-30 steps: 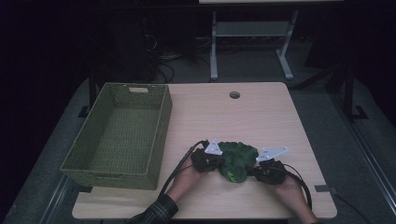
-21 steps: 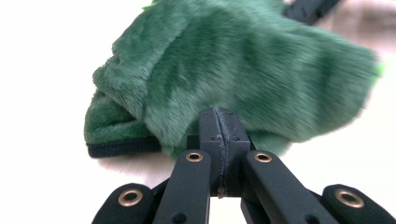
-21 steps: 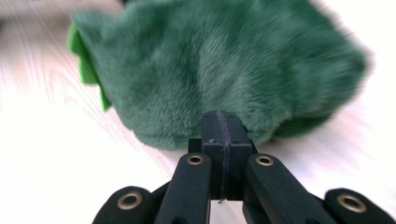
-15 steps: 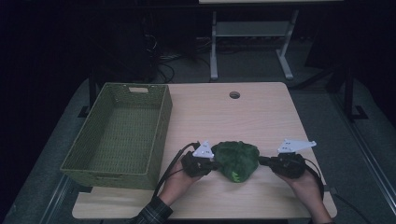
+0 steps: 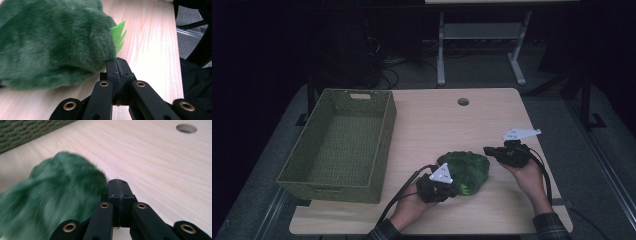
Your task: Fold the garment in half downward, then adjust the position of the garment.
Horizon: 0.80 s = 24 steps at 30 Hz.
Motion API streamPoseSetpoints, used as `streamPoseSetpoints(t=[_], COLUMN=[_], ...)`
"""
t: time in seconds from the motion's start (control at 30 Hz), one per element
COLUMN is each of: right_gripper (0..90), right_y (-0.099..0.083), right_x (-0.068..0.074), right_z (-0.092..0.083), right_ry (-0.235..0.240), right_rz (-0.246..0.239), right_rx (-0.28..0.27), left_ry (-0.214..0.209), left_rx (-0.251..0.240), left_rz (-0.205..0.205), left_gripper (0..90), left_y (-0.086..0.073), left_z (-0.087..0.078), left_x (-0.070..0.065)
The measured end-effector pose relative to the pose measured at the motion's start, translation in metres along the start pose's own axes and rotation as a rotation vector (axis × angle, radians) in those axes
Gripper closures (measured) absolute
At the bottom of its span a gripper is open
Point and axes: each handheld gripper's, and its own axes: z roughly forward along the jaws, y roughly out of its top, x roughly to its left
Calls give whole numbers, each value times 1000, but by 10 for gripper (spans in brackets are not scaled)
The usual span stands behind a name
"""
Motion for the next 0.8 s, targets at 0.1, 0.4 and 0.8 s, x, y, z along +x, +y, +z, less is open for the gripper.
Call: streamPoseSetpoints(t=[0.1,0.4,0.8], right_gripper=[900,900,900], right_y=[6,13,3], right_x=[-4,-5,-3], right_z=[10,37,44], right_ry=[-3,42,112], right_rz=[2,-6,-13], right_rx=[-18,31,114], left_ry=[-5,9,58], left_rx=[3,14,26], left_rz=[0,-3,-33], left_gripper=[896,896,897], left_y=[1,2,-6], left_z=[8,17,16], left_x=[-1,4,23])
